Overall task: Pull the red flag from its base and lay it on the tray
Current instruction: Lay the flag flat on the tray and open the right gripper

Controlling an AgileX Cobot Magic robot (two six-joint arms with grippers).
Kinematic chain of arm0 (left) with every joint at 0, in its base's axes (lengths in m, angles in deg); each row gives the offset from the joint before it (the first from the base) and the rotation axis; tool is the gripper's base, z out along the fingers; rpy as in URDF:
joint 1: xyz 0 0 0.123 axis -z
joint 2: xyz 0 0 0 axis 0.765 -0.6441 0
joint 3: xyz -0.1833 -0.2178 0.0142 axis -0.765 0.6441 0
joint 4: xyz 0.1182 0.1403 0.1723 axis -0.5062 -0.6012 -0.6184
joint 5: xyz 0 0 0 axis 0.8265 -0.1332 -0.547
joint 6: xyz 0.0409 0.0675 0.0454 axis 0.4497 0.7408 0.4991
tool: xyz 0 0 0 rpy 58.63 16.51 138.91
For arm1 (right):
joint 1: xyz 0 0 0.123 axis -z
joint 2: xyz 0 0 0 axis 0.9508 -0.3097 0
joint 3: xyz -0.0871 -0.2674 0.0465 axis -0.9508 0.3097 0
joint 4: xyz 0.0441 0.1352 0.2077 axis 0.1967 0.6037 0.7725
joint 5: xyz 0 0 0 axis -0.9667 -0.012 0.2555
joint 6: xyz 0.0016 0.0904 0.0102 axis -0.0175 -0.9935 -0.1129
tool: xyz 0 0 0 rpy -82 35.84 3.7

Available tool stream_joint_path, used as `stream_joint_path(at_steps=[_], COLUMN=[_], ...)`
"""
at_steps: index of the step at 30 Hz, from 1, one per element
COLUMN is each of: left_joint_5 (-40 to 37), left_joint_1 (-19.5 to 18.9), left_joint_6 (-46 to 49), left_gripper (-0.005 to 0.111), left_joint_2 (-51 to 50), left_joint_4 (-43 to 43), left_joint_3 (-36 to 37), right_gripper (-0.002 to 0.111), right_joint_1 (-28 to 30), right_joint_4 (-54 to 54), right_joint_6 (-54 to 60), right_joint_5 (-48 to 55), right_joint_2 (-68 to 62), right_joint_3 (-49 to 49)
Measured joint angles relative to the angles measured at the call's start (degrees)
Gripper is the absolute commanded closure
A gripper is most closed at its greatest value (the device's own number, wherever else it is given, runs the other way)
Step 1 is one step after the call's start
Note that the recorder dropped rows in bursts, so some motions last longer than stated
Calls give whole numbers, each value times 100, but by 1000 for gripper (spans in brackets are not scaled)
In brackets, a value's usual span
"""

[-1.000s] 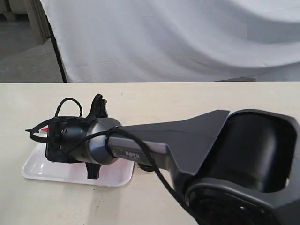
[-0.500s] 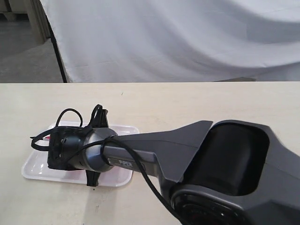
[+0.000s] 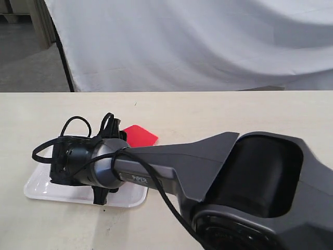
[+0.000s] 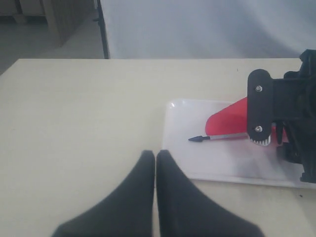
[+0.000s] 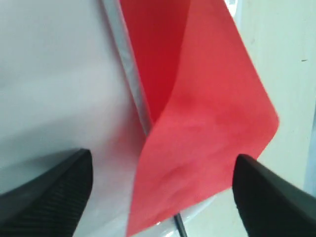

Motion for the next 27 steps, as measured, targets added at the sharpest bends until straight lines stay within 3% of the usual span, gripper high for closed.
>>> stream_joint_path(at_steps=[17, 19, 20, 21, 22, 27], left_joint_5=[0, 0, 0, 0, 0, 0], left_joint_1=[0, 0, 0, 0, 0, 0], left_joint_6=[0, 0, 0, 0, 0, 0], left_gripper=[105, 105, 105, 105, 105, 105], left_joint_2=[0, 0, 0, 0, 0, 0], left_joint_4=[0, 0, 0, 0, 0, 0], left_joint_3=[0, 0, 0, 0, 0, 0], right_gripper=[37, 49, 70, 82, 108, 108], right_joint_1=[-14, -14, -14, -4, 9, 301], right_joint_4=[1361, 1600, 1718, 1864, 1904, 2399], right_joint_6=[358, 439, 439, 439, 439, 689], right_joint_5=[22, 37, 37, 37, 37, 37], right_joint_2=[1028, 1158, 1222, 1281, 1284, 1343], right_joint_3=[0, 13, 53, 119, 158, 809])
